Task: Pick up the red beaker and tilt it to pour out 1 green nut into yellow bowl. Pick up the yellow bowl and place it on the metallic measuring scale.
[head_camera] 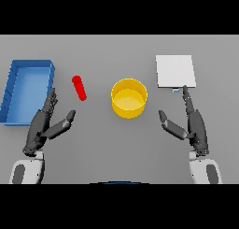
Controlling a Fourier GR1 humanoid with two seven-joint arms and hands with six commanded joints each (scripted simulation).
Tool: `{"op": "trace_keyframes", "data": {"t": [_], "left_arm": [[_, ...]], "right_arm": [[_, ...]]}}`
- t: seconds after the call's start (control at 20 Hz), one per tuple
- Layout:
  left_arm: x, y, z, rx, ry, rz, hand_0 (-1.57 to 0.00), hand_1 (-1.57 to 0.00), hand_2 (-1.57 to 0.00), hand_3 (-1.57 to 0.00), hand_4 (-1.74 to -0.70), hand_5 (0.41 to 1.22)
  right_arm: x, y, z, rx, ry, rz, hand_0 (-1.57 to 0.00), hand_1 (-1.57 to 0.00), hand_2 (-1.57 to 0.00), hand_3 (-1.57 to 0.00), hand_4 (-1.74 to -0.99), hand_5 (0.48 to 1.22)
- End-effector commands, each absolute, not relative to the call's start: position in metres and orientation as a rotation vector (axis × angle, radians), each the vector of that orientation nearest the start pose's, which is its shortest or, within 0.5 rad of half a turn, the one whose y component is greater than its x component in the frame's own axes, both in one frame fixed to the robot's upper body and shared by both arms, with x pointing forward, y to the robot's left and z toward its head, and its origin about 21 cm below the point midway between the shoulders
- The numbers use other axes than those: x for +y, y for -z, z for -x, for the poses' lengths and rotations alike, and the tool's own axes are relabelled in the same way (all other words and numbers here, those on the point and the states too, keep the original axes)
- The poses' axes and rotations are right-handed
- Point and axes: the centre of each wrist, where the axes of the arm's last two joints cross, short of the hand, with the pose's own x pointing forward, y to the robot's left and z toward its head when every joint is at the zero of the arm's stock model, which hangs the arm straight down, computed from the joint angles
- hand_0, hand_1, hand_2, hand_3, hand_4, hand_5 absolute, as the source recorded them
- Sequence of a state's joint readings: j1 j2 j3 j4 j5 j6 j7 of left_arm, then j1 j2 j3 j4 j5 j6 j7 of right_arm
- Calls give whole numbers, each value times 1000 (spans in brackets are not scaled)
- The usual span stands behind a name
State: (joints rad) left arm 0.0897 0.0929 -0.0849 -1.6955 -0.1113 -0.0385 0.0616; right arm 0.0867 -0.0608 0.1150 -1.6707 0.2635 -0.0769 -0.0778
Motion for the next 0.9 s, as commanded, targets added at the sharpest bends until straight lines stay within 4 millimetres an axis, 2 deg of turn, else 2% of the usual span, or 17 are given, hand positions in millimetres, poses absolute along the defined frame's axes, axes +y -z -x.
{"op": "trace_keyframes", "data": {"t": [0.0,0.15,0.25,0.3,0.5,0.7,0.85], "left_arm": [[234,-8,-230,-1542,229,-89,1,1,1,1,-1163,604],[226,-2,-250,-1550,248,-82,1,1,1,1,-1208,615],[222,8,-260,-1533,268,-97,1,1,1,1,-1222,626],[218,13,-264,-1538,275,-105,1,1,1,1,-1227,629],[216,15,-289,-1539,282,-114,1,1,1,1,-1255,660],[215,18,-311,-1532,288,-119,1,1,1,1,-1276,680],[203,20,-320,-1528,303,-105,1,1,1,1,-1292,688]], "right_arm": [[-223,-6,-226,-1675,-255,222,1,1,1,1,-1212,607],[-230,-6,-222,-1686,-266,233,1,1,1,1,-1236,623],[-224,-9,-226,-1690,-261,207,1,1,1,1,-1256,631],[-228,-9,-226,-1694,-259,211,1,1,1,1,-1260,633],[-226,-7,-224,-1692,-257,198,1,1,1,1,-1281,635],[-227,-9,-228,-1692,-250,213,1,1,1,1,-1267,635],[-228,-8,-226,-1687,-256,204,1,1,1,1,-1267,640]]}}
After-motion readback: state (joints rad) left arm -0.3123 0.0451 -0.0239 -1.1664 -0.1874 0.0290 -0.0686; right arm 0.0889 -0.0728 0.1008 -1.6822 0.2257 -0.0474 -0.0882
